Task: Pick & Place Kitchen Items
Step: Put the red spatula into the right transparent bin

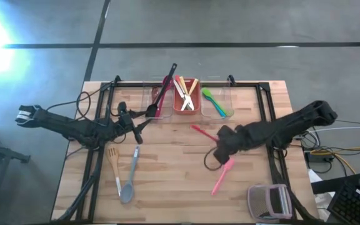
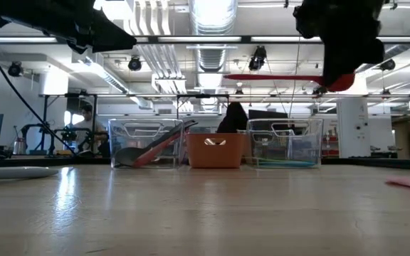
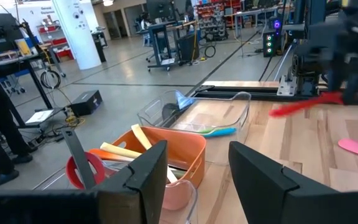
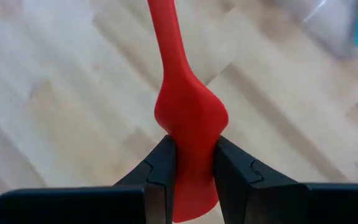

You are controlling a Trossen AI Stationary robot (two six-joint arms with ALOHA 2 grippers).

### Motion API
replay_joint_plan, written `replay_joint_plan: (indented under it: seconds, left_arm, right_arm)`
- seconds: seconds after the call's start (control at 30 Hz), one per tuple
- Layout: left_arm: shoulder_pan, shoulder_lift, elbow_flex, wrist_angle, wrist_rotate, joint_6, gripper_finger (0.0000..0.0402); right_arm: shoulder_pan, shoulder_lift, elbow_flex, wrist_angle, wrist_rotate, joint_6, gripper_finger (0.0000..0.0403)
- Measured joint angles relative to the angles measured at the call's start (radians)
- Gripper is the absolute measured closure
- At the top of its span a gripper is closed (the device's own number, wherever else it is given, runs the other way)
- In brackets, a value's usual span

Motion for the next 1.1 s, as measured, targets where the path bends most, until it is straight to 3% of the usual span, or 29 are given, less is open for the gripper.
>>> replay_joint_plan:
  seconds: [0.33,0.5,0.8,1.1]
  left_arm:
    - [0.000,0.000,0.000,0.000,0.000,0.000,0.0227]
    - [0.000,0.000,0.000,0.000,0.000,0.000,0.0227]
    - [0.000,0.000,0.000,0.000,0.000,0.015,0.0227]
    - [0.003,0.000,0.000,0.001,0.000,0.020,0.0227]
  right_arm:
    - [-0.252,-0.127,-0.003,-0.052,0.019,-0.088,0.0334]
    - [-0.416,-0.153,-0.003,-0.051,-0.053,-0.183,0.0334]
    - [-0.691,-0.136,-0.003,-0.046,-0.214,-0.334,0.0334]
    - [-0.846,-0.066,0.023,-0.043,-0.270,-0.416,0.0334]
